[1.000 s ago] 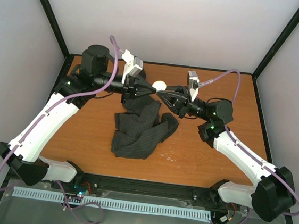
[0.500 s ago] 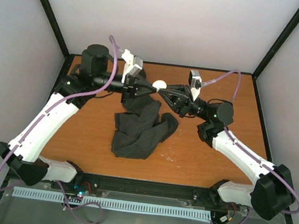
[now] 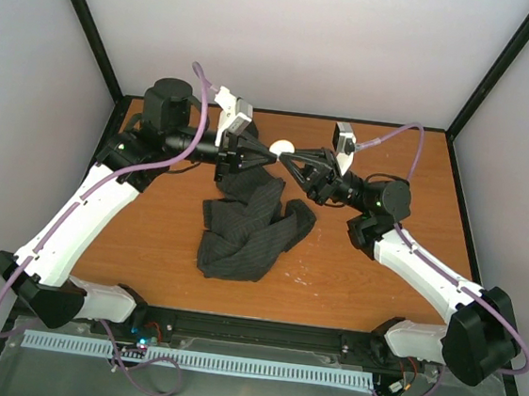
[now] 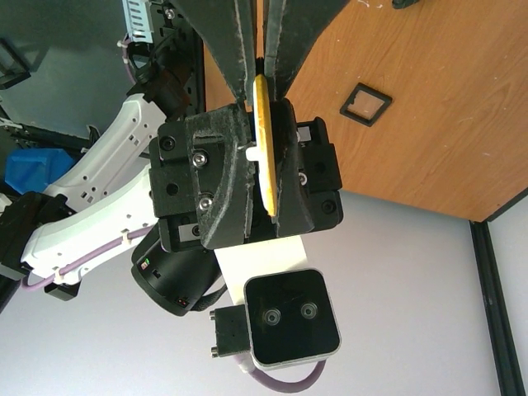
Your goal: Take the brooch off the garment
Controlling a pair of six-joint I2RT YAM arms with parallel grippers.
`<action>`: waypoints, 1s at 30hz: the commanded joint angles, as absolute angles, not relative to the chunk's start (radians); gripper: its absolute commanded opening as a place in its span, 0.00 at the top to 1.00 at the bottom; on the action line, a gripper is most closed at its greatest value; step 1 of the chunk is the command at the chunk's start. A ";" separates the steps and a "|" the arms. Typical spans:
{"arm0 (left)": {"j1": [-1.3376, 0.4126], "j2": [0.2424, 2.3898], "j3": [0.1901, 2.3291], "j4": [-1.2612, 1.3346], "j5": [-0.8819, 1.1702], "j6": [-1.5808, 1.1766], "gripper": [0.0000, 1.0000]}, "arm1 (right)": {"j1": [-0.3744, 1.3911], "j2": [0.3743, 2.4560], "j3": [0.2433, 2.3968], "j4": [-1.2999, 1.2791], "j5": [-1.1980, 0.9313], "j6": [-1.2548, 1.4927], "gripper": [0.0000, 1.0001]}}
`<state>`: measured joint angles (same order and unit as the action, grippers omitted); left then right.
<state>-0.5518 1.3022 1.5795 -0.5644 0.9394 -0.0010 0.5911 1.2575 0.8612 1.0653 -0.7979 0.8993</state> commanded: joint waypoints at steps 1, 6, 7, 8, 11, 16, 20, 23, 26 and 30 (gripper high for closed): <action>-0.557 1.289 1.606 -0.565 0.921 0.032 0.99 | 0.601 1.259 0.876 1.070 -0.758 0.905 0.90; -0.557 1.283 1.596 -0.571 0.911 0.065 0.99 | 0.600 1.258 0.889 0.983 -0.726 0.886 0.89; -0.556 1.283 1.594 -0.574 0.908 0.074 0.99 | 0.602 1.258 0.891 0.977 -0.724 0.883 0.89; -0.557 1.281 1.593 -0.576 0.905 0.081 0.99 | 0.602 1.258 0.891 0.973 -0.720 0.884 0.89; -0.557 1.277 1.584 -0.578 0.894 0.104 0.99 | 0.604 1.257 0.902 0.942 -0.719 0.877 0.89; -0.556 1.273 1.577 -0.585 0.879 0.145 0.99 | 0.606 1.253 0.925 0.847 -0.703 0.846 0.87; -0.557 1.272 1.577 -0.594 0.873 0.166 0.99 | 0.606 1.255 0.940 0.765 -0.692 0.817 0.87; -0.556 1.271 1.577 -0.603 0.872 0.174 0.99 | 0.606 1.258 0.950 0.709 -0.675 0.799 0.88; -0.557 1.269 1.577 -0.604 0.873 0.178 0.99 | 0.606 1.255 0.960 0.668 -0.649 0.784 0.88; -0.558 1.267 1.578 -0.610 0.874 0.186 0.99 | 0.606 1.249 0.985 0.565 -0.613 0.738 0.88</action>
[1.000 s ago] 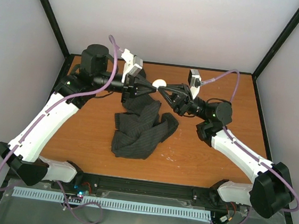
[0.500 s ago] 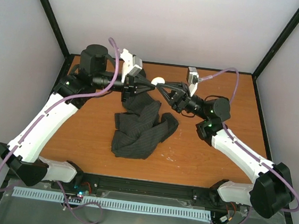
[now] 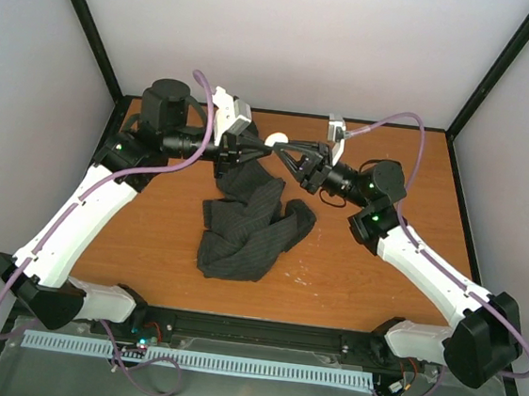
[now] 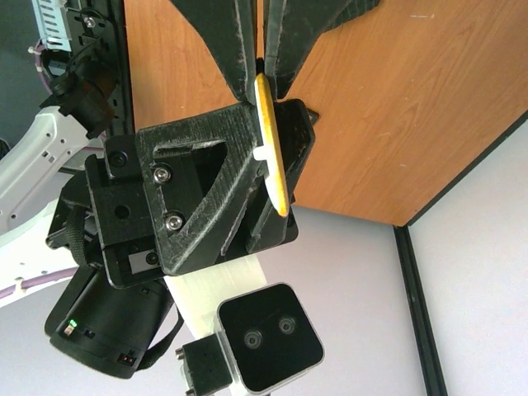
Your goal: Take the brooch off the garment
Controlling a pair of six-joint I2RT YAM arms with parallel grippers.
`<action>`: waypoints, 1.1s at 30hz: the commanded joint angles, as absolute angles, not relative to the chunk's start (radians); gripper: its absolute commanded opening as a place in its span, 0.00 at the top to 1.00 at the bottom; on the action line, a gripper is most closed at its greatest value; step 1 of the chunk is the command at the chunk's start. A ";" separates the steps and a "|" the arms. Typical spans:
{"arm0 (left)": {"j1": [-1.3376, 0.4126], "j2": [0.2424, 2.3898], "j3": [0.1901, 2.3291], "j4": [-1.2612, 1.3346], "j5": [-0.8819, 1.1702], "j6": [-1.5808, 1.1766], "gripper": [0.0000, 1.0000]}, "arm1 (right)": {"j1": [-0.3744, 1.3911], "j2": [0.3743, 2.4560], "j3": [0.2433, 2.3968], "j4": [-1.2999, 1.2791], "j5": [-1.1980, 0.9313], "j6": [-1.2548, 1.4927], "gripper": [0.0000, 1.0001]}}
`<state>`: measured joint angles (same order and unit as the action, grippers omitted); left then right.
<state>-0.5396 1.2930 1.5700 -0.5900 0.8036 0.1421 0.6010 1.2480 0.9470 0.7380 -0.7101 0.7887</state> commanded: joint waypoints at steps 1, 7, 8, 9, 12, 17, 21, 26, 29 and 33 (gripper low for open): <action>-0.558 1.267 1.578 -0.612 0.876 0.191 0.99 | 0.606 1.249 0.993 0.544 -0.605 0.730 0.88; -0.558 1.265 1.577 -0.623 0.878 0.222 0.99 | 0.606 1.270 1.045 0.423 -0.617 0.679 0.87; -0.558 1.266 1.577 -0.624 0.876 0.227 0.99 | 0.606 1.275 1.053 0.401 -0.619 0.668 0.87; -0.559 1.266 1.577 -0.626 0.876 0.230 0.99 | 0.605 1.277 1.063 0.375 -0.613 0.656 0.87; -0.558 1.267 1.578 -0.629 0.881 0.228 0.99 | 0.606 1.273 1.084 0.313 -0.552 0.616 0.86; -0.559 1.267 1.572 -0.629 0.890 0.203 0.99 | 0.606 1.251 1.089 0.293 -0.420 0.563 0.80; -0.560 1.269 1.562 -0.630 0.897 0.177 0.99 | 0.620 1.253 1.094 0.321 -0.348 0.553 0.75; -0.560 1.272 1.570 -0.631 0.895 0.154 0.99 | 0.652 1.254 1.104 0.318 -0.284 0.508 0.74; -0.560 1.268 1.576 -0.626 0.894 0.137 0.99 | 0.658 1.239 1.094 0.314 -0.247 0.497 0.74; -0.560 1.267 1.570 -0.613 0.886 0.109 0.99 | 0.660 1.206 1.064 0.345 -0.210 0.495 0.73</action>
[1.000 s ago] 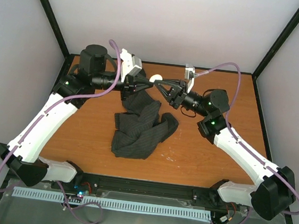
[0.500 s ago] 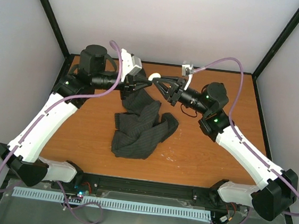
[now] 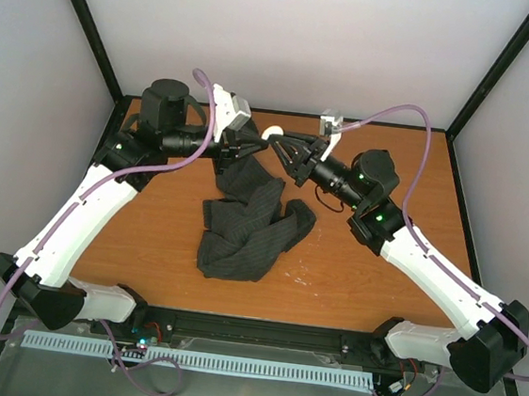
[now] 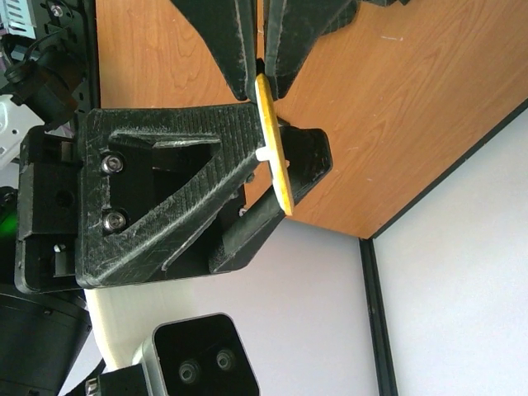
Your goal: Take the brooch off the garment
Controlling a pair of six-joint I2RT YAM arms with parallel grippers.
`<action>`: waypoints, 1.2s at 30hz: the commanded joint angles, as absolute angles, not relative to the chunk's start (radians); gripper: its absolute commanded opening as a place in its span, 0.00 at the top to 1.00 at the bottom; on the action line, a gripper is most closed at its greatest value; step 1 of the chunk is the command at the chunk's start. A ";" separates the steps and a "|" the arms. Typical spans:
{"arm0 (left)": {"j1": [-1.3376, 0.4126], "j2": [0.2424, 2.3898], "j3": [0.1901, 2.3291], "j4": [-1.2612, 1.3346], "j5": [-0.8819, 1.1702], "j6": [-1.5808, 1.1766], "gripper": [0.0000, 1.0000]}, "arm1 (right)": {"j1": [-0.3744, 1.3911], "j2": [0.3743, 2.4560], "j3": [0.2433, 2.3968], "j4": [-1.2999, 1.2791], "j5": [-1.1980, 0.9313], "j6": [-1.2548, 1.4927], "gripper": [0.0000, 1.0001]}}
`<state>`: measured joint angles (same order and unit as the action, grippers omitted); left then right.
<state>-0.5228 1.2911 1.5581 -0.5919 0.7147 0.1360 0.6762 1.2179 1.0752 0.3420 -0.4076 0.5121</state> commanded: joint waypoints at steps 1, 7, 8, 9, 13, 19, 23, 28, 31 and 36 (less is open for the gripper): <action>-0.559 1.268 1.569 -0.611 0.883 0.102 0.99 | 0.660 1.198 1.056 0.355 -0.208 0.495 0.72; -0.560 1.274 1.576 -0.601 0.868 0.085 0.99 | 0.660 1.172 1.030 0.383 -0.195 0.498 0.71; -0.559 1.277 1.578 -0.601 0.861 0.084 0.99 | 0.660 1.167 1.023 0.391 -0.193 0.502 0.71; -0.560 1.278 1.579 -0.602 0.855 0.083 0.99 | 0.660 1.162 1.011 0.407 -0.193 0.503 0.71; -0.558 1.280 1.577 -0.599 0.837 0.075 0.99 | 0.660 1.143 0.993 0.435 -0.214 0.506 0.69; -0.558 1.283 1.556 -0.601 0.812 0.061 0.99 | 0.657 1.118 0.962 0.507 -0.264 0.530 0.61; -0.558 1.285 1.543 -0.606 0.788 0.057 0.99 | 0.650 1.106 0.940 0.575 -0.329 0.565 0.51; -0.557 1.295 1.545 -0.613 0.768 0.038 0.99 | 0.624 1.098 0.921 0.642 -0.395 0.629 0.47; -0.555 1.301 1.556 -0.617 0.762 0.026 0.99 | 0.594 1.090 0.906 0.667 -0.434 0.670 0.47; -0.537 1.319 1.583 -0.617 0.765 -0.041 0.99 | 0.546 1.090 0.872 0.721 -0.503 0.744 0.47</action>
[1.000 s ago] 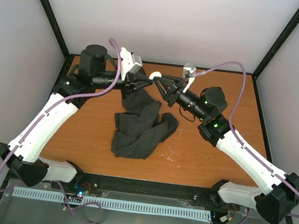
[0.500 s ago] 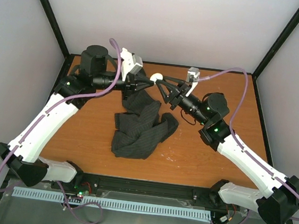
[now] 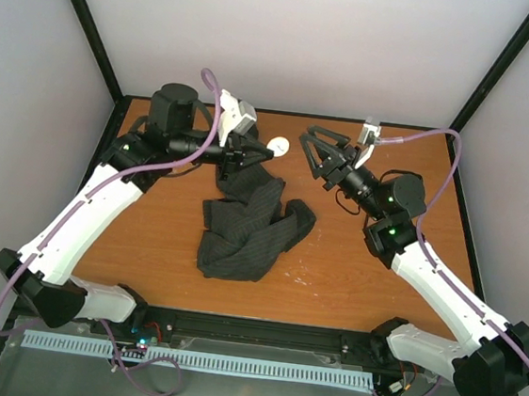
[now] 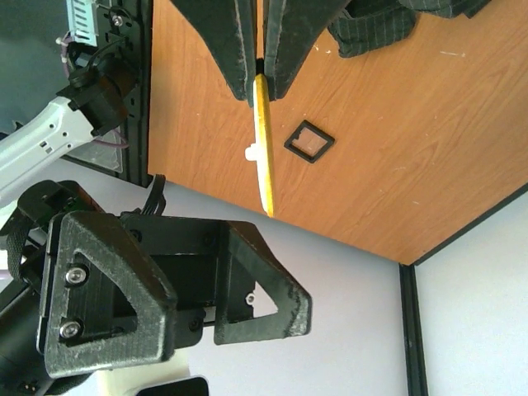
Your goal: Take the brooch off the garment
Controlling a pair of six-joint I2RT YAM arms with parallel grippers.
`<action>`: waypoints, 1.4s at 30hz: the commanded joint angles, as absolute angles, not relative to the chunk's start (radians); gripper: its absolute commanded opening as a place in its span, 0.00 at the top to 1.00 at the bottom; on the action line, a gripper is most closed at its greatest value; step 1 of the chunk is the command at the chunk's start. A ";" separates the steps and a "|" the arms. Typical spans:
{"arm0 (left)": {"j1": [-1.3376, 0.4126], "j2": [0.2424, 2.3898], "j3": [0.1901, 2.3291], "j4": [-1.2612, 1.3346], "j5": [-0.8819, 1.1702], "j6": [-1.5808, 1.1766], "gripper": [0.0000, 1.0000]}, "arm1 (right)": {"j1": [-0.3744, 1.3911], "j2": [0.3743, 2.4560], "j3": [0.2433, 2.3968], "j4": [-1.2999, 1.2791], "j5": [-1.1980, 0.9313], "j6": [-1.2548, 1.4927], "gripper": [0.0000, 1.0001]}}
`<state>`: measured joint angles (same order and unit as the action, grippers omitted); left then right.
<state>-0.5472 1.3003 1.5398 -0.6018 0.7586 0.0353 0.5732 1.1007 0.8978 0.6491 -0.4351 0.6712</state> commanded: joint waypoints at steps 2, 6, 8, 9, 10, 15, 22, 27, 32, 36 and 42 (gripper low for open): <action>-0.514 1.332 1.596 -0.617 0.806 -0.090 0.99 | 0.542 1.099 0.874 0.721 -0.520 0.748 0.47; -0.455 1.373 1.627 -0.624 0.926 -0.188 0.99 | 0.532 1.125 0.895 0.703 -0.594 0.758 0.48; -0.434 1.382 1.630 -0.619 0.963 -0.203 0.99 | 0.524 1.129 0.904 0.686 -0.619 0.762 0.49; -0.431 1.382 1.632 -0.619 0.965 -0.195 0.99 | 0.520 1.129 0.906 0.677 -0.628 0.754 0.49; -0.431 1.380 1.631 -0.618 0.961 -0.182 0.99 | 0.519 1.127 0.908 0.660 -0.628 0.744 0.50; -0.430 1.371 1.630 -0.614 0.930 -0.126 0.99 | 0.518 1.126 0.921 0.580 -0.618 0.713 0.48; -0.435 1.340 1.608 -0.629 0.920 0.098 0.99 | 0.518 1.134 0.959 0.494 -0.653 0.683 0.46; -0.438 1.227 1.499 -0.549 0.705 0.512 0.99 | 0.518 1.115 0.961 0.451 -0.709 0.642 0.46; -0.460 1.102 1.309 -0.394 0.595 0.832 0.99 | 0.519 1.118 0.956 0.417 -0.728 0.643 0.46; -0.493 1.013 1.174 -0.280 0.558 1.015 0.99 | 0.524 1.132 0.954 0.394 -0.744 0.670 0.48; -0.527 0.944 1.057 -0.173 0.530 1.186 0.99 | 0.569 1.132 0.960 0.312 -0.757 0.676 0.49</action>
